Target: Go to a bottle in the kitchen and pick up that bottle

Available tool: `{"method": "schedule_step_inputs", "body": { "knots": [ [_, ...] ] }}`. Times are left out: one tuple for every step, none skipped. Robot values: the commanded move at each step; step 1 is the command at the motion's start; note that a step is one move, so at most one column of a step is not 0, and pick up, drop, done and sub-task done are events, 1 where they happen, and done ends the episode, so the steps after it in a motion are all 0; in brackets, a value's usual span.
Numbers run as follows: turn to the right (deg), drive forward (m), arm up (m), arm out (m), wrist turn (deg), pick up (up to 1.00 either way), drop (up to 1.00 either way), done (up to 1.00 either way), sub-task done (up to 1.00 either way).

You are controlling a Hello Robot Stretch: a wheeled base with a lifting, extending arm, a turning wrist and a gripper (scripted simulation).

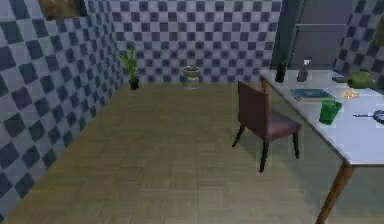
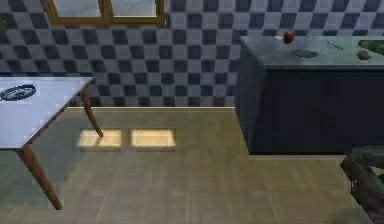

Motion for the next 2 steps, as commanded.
{"method": "schedule_step_inputs", "body": {
  "knots": [
    [45.0,0.0,0.0,0.0,0.0,0.0,0.0,0.0,0.0],
    [45.0,0.0,0.0,0.0,0.0,0.0,0.0,0.0,0.0]
  ]
}}
